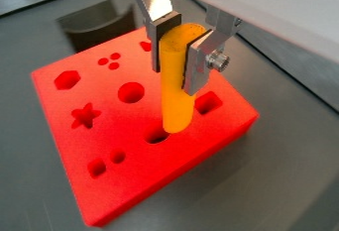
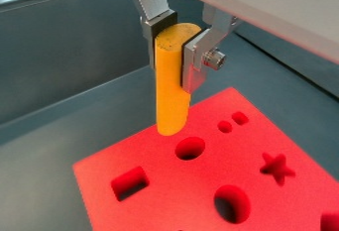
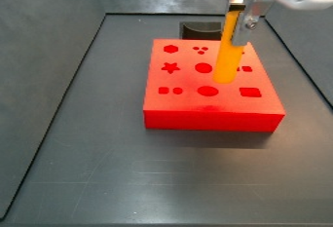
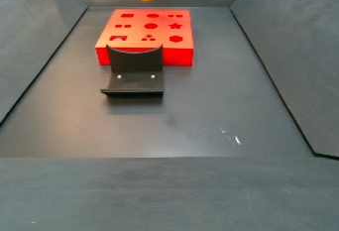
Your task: Insert the oval object.
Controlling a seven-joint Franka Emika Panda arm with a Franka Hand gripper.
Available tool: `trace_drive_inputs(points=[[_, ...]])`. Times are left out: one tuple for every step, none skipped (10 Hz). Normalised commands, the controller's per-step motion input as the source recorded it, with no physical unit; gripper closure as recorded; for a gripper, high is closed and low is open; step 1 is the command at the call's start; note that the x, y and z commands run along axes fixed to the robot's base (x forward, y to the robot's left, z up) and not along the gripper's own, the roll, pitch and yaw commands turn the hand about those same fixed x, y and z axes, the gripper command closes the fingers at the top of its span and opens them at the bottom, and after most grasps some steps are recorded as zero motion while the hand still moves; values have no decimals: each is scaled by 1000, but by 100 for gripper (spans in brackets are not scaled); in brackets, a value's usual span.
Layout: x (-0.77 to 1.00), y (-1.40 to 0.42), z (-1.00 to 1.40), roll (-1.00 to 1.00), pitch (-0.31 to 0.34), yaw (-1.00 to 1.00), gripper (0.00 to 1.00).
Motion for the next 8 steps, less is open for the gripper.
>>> trace_drive_inputs(points=[[-17, 111, -94, 0, 19, -894, 100], [-66, 223, -3, -29, 0, -649, 100], [-194, 229, 0, 0, 0, -294, 100], [-409, 109, 23, 179, 0, 57, 100], [-406, 9, 0, 233, -43, 269, 100], [-426, -43, 0, 181, -220, 274, 100], [-334, -74, 9, 136, -279, 223, 100], [-91, -114, 80, 106, -323, 206, 100]])
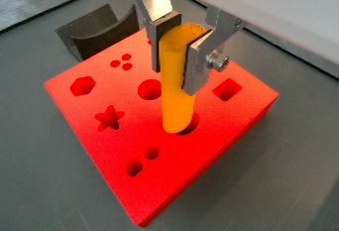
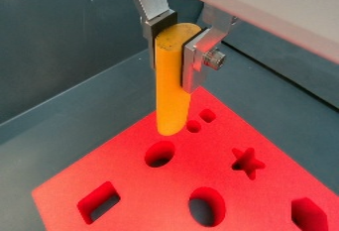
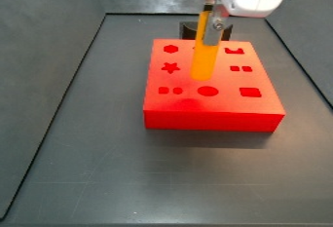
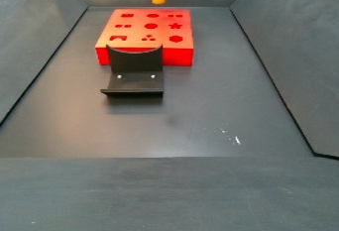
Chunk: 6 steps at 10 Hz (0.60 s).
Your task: Insert the oval object.
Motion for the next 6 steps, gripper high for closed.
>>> trace_drive_inputs(points=[[0, -49, 43, 47, -340, 157, 100], [154, -46, 77, 31, -341, 86, 100], [266, -34, 60, 40, -360, 0, 100], [383, -34, 0, 59, -339, 0, 100], [463, 0, -57, 87, -193, -200, 100], [134, 203, -306, 67, -29, -540, 100]])
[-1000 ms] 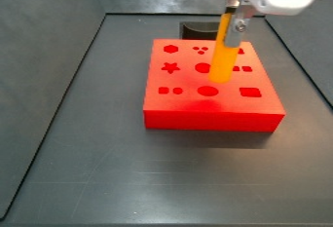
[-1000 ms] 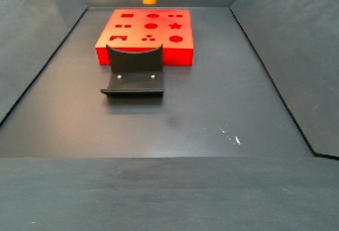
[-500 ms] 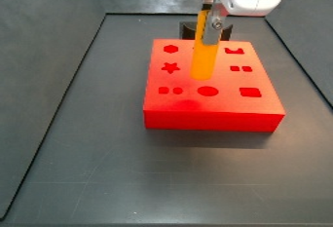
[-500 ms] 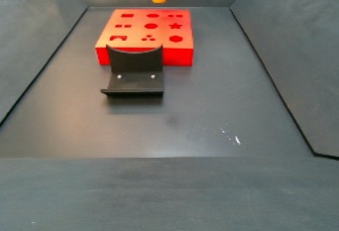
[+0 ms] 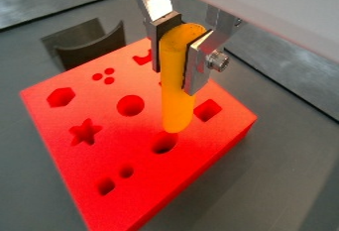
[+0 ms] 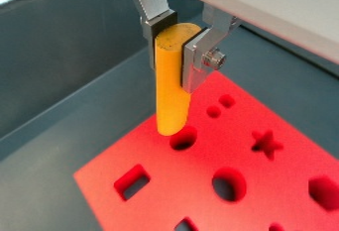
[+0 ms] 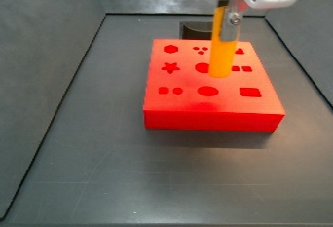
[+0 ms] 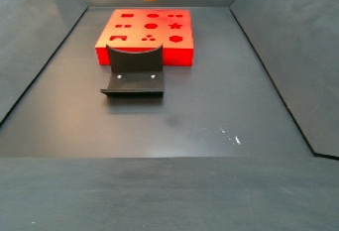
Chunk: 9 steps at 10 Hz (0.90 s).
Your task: Insert the oval object.
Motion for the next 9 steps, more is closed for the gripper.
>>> trace_drive_inputs(points=[[-131, 249, -351, 91, 0, -271, 100], [-183, 103, -323, 63, 0, -203, 100], [-294, 20, -326, 64, -44, -137, 100], [-117, -69, -277, 0, -60, -69, 100], [34, -29, -263, 0, -10, -94, 100], [126, 0, -286, 31, 0, -103, 100], [154, 0, -303, 34, 0, -74, 100], [200, 0, -251, 20, 0, -34, 100], [100, 0, -240, 23, 0, -26, 100]])
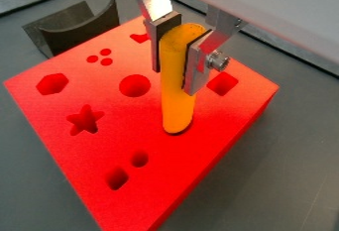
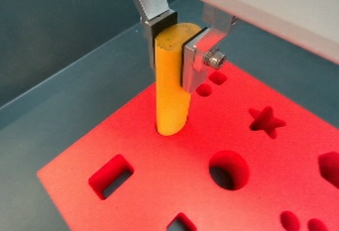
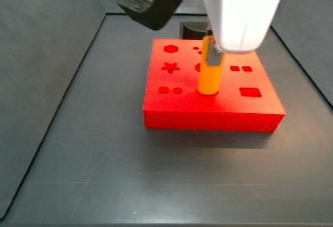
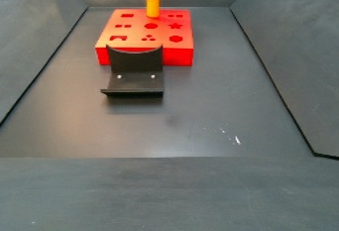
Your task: Insert the oval object.
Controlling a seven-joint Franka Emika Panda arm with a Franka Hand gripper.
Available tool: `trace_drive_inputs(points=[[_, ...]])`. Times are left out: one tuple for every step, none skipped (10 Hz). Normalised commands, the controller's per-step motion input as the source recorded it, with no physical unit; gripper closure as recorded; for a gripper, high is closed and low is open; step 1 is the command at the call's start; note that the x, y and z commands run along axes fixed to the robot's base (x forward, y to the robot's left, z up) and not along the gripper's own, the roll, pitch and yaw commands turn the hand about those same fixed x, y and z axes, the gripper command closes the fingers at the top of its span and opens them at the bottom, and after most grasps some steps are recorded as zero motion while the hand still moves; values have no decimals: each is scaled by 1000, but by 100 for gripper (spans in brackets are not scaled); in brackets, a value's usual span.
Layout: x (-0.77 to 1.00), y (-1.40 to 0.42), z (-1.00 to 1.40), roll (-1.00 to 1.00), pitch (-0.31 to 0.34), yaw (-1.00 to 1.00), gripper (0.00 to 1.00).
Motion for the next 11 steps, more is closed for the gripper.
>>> trace_drive_inputs(points=[[0, -14, -200, 0, -3, -69, 100], [0, 0, -206, 37, -1, -49, 100], [-114, 0, -337, 87, -14, -63, 100], [-143, -26, -606, 93, -41, -146, 100], [-17, -49, -763, 87, -47, -157, 100], [3, -83, -931, 64, -91, -246, 100], [54, -83, -977, 7, -134, -263, 100], [29, -97, -1000, 0, -133, -266, 100], [66, -137, -946, 0, -173, -249, 100], [49, -43, -980, 0, -143, -220, 100], [0, 0, 0, 0, 0, 0, 100]])
